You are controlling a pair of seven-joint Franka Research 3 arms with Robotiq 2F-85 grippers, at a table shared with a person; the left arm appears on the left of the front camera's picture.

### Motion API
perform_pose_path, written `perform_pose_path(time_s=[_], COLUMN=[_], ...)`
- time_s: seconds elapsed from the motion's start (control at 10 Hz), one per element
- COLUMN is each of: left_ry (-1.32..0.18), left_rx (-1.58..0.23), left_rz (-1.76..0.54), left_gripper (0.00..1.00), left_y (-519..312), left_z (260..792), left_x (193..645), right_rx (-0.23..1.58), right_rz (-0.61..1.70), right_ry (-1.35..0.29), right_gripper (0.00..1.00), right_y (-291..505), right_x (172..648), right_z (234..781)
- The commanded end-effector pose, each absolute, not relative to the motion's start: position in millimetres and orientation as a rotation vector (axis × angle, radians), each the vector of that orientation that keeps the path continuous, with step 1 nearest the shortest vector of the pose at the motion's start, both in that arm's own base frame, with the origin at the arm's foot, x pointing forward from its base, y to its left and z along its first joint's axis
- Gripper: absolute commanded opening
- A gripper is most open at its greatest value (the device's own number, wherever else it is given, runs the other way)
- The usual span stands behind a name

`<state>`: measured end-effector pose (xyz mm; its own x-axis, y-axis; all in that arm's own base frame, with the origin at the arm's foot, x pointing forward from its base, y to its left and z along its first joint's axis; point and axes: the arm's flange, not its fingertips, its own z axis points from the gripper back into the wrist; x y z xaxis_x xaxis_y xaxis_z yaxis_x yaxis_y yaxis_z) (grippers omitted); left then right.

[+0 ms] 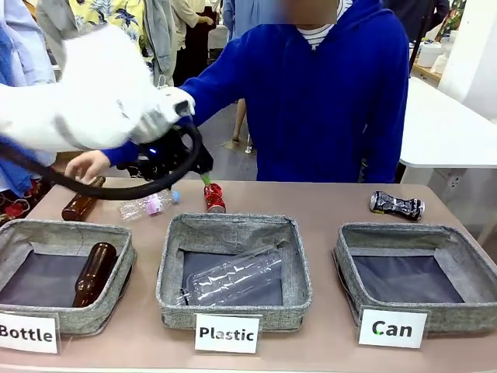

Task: Sort the can waste into the basket.
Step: Pick up the can waste from the table and place it in the right Fabric basket.

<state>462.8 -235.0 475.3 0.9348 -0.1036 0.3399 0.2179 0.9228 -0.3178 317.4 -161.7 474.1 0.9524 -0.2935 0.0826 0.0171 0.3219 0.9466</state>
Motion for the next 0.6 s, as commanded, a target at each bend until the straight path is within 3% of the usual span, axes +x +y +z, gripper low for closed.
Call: perform_pose_path(time_s=[0.0, 0.2, 0.5], left_ry=[-0.255, -0.323, -0.198], left_rx=[-0.587, -0.736, -0.804], left_rz=[-0.441, -0.510, -0.432], left_gripper=[1.00, 1.00, 1.00], left_y=[-109, -45, 37], left_z=[505, 505, 513], left_x=[376, 323, 326], right_rx=[1.230, 1.230, 1.230], right_rz=[-0.182, -0.182, -0.182], right_ry=[-0.273, -0.273, -0.273], right_gripper=[1.00, 1.00, 1.00], right_y=[-163, -163, -163], right_x=[317, 317, 317], right_z=[475, 475, 475])
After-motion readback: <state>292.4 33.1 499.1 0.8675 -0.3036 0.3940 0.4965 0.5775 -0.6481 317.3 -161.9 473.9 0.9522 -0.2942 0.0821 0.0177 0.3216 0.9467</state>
